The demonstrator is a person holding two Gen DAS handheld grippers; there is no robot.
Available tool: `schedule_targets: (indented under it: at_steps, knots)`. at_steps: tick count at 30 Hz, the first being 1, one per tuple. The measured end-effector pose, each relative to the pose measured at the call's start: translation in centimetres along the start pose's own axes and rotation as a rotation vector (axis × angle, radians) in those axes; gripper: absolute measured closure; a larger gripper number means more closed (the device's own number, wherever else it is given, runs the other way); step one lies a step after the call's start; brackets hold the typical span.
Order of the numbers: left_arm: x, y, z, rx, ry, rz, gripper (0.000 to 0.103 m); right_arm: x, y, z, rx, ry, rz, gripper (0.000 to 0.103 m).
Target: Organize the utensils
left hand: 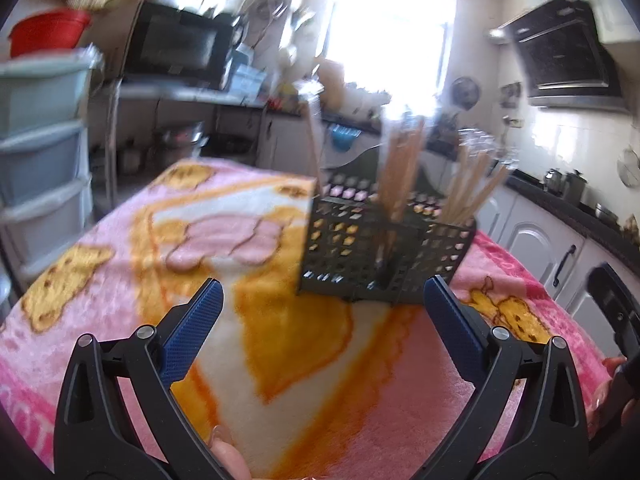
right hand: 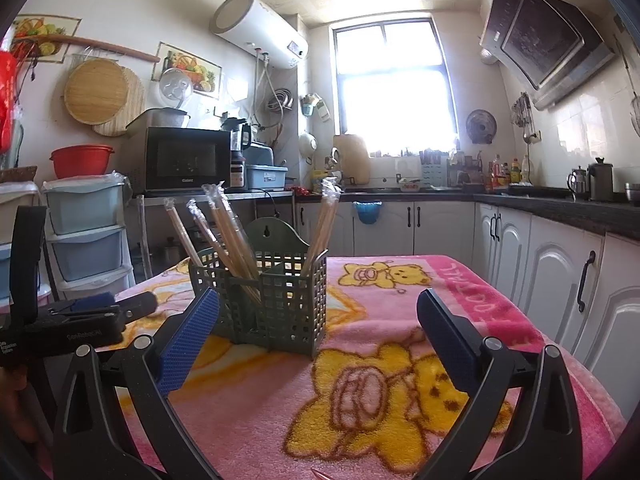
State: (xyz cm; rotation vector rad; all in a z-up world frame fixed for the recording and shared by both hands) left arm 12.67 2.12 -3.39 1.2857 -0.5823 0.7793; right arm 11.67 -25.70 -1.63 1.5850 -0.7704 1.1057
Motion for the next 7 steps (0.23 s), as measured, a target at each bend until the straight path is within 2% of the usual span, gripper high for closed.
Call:
schedule_targets:
  at_steps: [3, 4, 5, 6, 7]
  knots:
    - [2.5, -0.9, -4.2, 0.062, 0.091, -0.112, 0.01, 1.8, -1.7, 3.7, -0.065, -0.08, -0.101, 0.007]
    - [3.1, -1.5, -5.5, 0.083, 0.105, -0.148, 0.01, 2.5, -3.4, 5.8, -0.122, -0.111, -0.19, 0.006]
    - [3.8, -2.8, -7.7, 0.164, 0.128, -0.208, 0.01, 2.8, -5.3, 7.5, -0.181, -0.124, -0.291, 0.006]
    - [4.2, -3.7, -9.0, 0.233, 0.137, -0.236, 0.01, 2.7, -6.7, 8.7, -0.223, -0.123, -0.37, 0.006]
    - [4.4, -4.8, -10.6, 0.31, 0.146, -0.259, 0.01, 2.3, -9.3, 10.7, -0.298, -0.118, -0.488, 0.006]
Point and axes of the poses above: each gripper's, at about its wrist camera, not at the fingertips, and y roughly against the way its jaws point, z to its right, x to its top, the point moved 3 cm from there along -y, roughly the way its jaws point, and after that the axes turned 13 degrees about -z, right-handed, at the moved point
